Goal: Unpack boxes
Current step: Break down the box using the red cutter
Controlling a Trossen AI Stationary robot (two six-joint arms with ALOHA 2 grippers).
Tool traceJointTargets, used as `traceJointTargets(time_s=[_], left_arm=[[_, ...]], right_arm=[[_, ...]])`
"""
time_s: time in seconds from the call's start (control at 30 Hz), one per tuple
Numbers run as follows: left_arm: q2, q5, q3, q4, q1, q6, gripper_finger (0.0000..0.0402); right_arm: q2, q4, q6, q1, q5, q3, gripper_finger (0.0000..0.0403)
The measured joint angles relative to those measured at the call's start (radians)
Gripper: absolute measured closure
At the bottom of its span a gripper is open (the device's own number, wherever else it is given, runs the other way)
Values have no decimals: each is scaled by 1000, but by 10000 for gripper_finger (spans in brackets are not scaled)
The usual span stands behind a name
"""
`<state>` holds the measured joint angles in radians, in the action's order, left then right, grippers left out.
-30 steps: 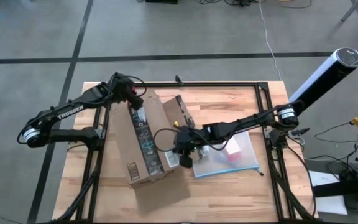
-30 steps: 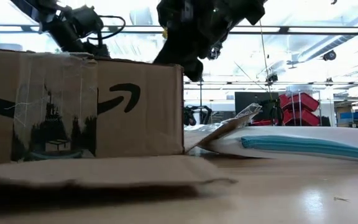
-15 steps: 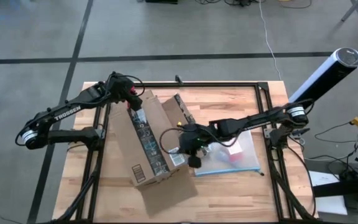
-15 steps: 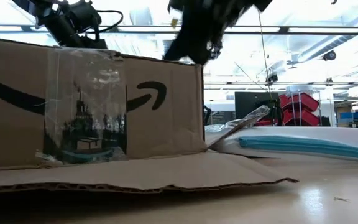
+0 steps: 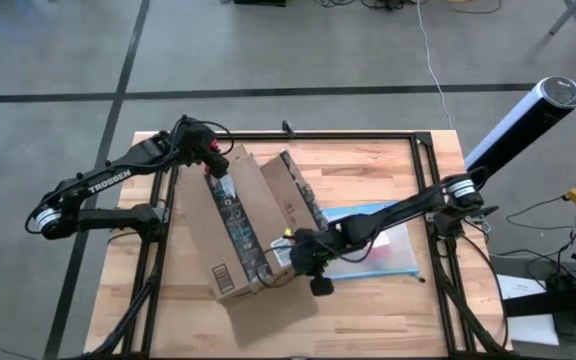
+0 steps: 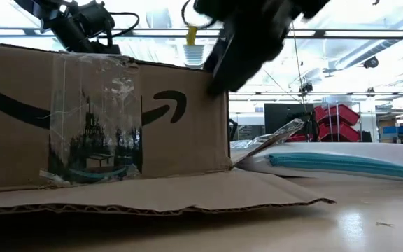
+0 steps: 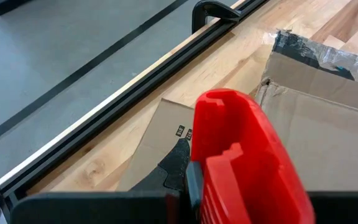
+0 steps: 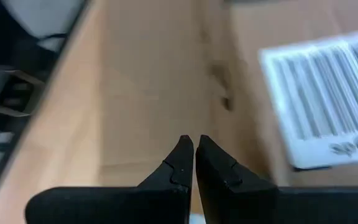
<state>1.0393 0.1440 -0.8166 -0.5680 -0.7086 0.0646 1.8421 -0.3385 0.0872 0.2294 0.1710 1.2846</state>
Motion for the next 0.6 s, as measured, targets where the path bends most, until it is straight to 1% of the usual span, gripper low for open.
traceJointTargets(time_s=[0.13,0.3,0.6], left_arm=[[0,2,-2,-11,-1,-10,369],[-4,-4,-7,-73,-2,-17,369],[-38,-51,-8,-166,-1,-4,369]], right_arm=[[19,-9,119,-29,-70,0,403],[6,-69,229,-73,-106,0,402],[-68,-293,262,-116,-224,-1,402]])
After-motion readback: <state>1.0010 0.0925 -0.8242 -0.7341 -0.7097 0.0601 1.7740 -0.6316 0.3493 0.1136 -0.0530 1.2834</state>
